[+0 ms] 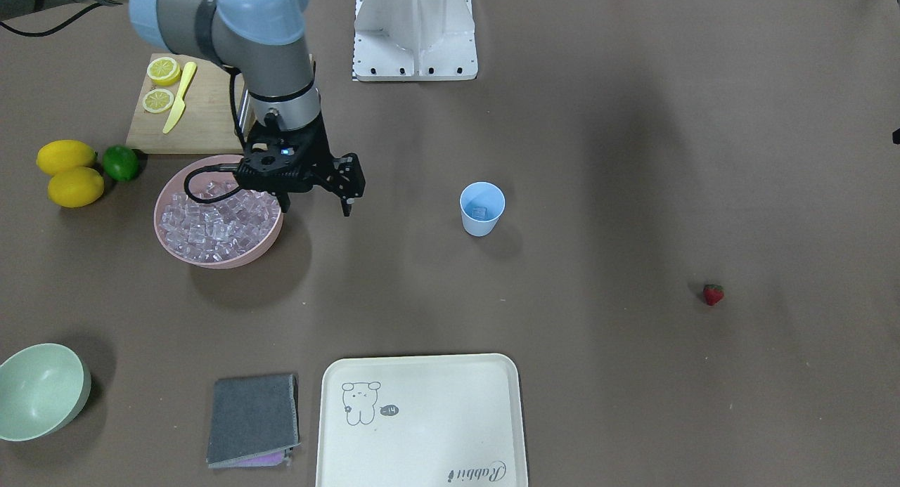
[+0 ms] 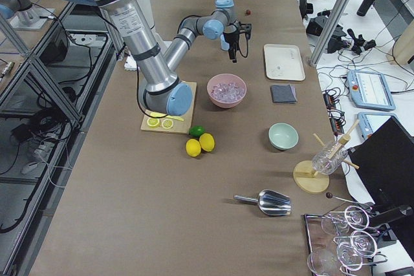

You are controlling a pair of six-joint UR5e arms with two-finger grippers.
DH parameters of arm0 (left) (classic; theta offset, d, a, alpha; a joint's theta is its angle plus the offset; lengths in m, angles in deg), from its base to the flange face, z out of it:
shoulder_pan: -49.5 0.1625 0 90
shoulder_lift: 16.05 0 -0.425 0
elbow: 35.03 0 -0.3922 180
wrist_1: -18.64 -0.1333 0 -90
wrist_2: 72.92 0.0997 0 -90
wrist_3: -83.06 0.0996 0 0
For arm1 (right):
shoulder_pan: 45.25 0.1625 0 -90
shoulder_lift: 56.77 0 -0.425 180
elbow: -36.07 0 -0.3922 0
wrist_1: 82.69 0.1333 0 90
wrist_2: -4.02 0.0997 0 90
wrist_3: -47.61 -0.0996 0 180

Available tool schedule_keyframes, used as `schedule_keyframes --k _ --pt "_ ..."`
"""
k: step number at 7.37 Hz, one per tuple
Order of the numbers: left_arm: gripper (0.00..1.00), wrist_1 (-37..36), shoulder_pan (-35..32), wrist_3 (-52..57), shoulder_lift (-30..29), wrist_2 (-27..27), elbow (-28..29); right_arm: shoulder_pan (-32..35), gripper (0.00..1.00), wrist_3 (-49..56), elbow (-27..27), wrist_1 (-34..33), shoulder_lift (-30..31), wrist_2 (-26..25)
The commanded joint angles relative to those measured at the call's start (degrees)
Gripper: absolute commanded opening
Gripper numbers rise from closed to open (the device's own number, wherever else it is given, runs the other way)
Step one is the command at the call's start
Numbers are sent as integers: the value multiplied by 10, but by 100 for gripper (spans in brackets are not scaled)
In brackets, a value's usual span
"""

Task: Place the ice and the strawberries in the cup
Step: 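Release the ice cube into the cup and return the right gripper to the bowl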

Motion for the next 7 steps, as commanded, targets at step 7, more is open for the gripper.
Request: schedule_keyframes --k 7 --pt "98 10 0 1 3 0 1 40 75 92 4 141 171 63"
